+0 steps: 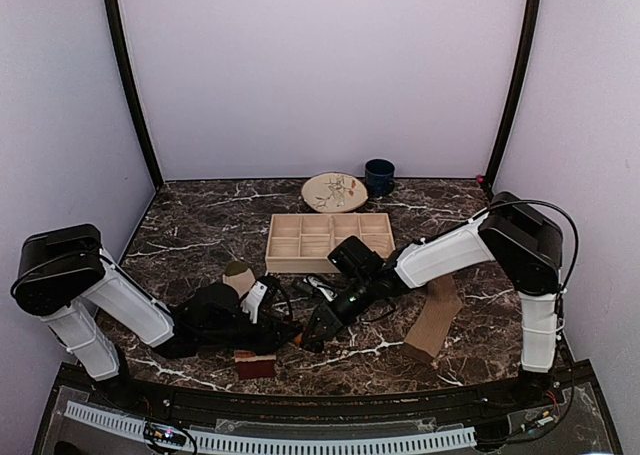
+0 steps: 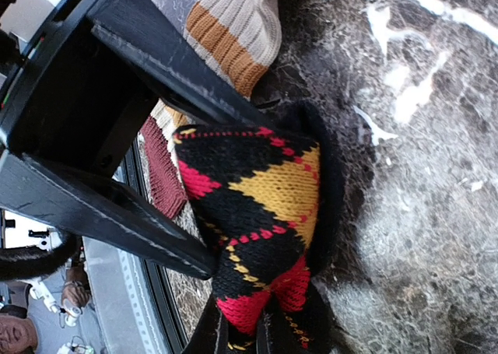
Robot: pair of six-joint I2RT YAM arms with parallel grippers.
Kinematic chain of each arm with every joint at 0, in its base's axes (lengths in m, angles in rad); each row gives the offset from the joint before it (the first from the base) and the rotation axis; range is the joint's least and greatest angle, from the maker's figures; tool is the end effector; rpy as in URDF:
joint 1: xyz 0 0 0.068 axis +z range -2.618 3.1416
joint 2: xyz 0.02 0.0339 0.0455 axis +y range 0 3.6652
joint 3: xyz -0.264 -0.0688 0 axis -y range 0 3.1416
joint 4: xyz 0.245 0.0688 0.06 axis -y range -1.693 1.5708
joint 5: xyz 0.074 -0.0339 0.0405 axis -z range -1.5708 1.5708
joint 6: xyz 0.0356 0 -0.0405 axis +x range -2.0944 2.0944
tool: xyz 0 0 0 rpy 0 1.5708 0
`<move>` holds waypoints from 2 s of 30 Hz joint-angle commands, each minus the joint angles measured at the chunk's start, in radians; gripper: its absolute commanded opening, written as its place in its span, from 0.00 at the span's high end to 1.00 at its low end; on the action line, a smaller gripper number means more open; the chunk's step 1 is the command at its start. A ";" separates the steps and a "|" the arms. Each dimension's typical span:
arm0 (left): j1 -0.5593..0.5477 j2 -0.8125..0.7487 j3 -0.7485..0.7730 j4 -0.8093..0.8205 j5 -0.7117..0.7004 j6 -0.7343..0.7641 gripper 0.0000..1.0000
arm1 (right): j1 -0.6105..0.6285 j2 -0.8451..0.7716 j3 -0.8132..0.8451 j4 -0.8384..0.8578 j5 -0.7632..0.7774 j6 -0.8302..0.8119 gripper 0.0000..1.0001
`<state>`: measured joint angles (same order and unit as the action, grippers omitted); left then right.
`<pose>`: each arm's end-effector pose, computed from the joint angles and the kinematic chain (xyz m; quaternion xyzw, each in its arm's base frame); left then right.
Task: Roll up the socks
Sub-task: Roll the sock at the center of the board.
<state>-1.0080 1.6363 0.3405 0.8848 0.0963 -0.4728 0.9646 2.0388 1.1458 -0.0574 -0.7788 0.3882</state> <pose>0.1368 -0.2233 0.1137 0.2464 0.7988 -0.3989 0.3769 0.2058 0.3407 0.1151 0.3615 -0.8117 -0.4587 0.0061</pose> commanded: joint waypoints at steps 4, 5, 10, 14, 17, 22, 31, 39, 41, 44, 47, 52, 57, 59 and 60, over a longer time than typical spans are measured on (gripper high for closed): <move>-0.004 0.055 0.033 0.016 0.059 0.005 0.66 | -0.010 0.046 -0.041 -0.010 -0.007 0.020 1.00; -0.004 0.056 0.032 0.019 0.060 0.005 0.69 | -0.011 0.047 -0.046 -0.005 -0.009 0.021 1.00; -0.004 0.067 0.034 0.025 0.071 0.009 0.90 | -0.012 0.045 -0.053 0.014 -0.014 0.032 1.00; -0.004 0.092 0.041 0.039 0.084 0.010 1.00 | -0.012 0.044 -0.053 0.016 -0.008 0.034 1.00; -0.004 0.107 0.043 0.041 0.086 0.007 1.00 | -0.012 0.043 -0.053 0.008 0.011 0.027 0.97; -0.006 0.116 0.054 0.010 0.067 -0.001 1.00 | -0.012 0.029 -0.048 -0.032 0.083 -0.007 0.88; -0.022 0.109 0.095 -0.088 0.013 -0.001 1.00 | -0.012 -0.043 -0.083 -0.060 0.231 -0.052 0.78; -0.030 0.115 0.101 -0.112 -0.010 -0.006 1.00 | -0.003 -0.102 -0.113 -0.057 0.395 -0.054 0.70; -0.030 0.117 0.106 -0.115 -0.012 -0.004 1.00 | -0.002 -0.101 -0.113 -0.057 0.411 -0.048 0.69; -0.031 0.125 0.126 -0.138 -0.014 0.002 1.00 | -0.001 -0.103 -0.116 -0.056 0.420 -0.043 0.68; -0.030 0.138 0.149 -0.165 -0.025 0.012 1.00 | -0.001 -0.119 -0.120 -0.056 0.432 -0.041 0.66; -0.031 0.166 0.172 -0.181 -0.035 0.014 1.00 | -0.001 -0.152 -0.134 -0.059 0.495 -0.048 0.65; -0.030 0.205 0.187 -0.177 -0.044 0.012 1.00 | 0.002 -0.171 -0.147 -0.057 0.555 -0.051 0.63; -0.030 0.219 0.196 -0.178 -0.043 0.011 1.00 | 0.004 -0.182 -0.154 -0.053 0.575 -0.052 0.63; -0.030 0.227 0.202 -0.182 -0.044 0.011 1.00 | 0.003 -0.189 -0.156 -0.051 0.583 -0.051 0.62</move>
<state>-1.0267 1.8057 0.5449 0.8364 0.0437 -0.4747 0.9733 1.8671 1.0203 -0.0784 -0.3286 0.3477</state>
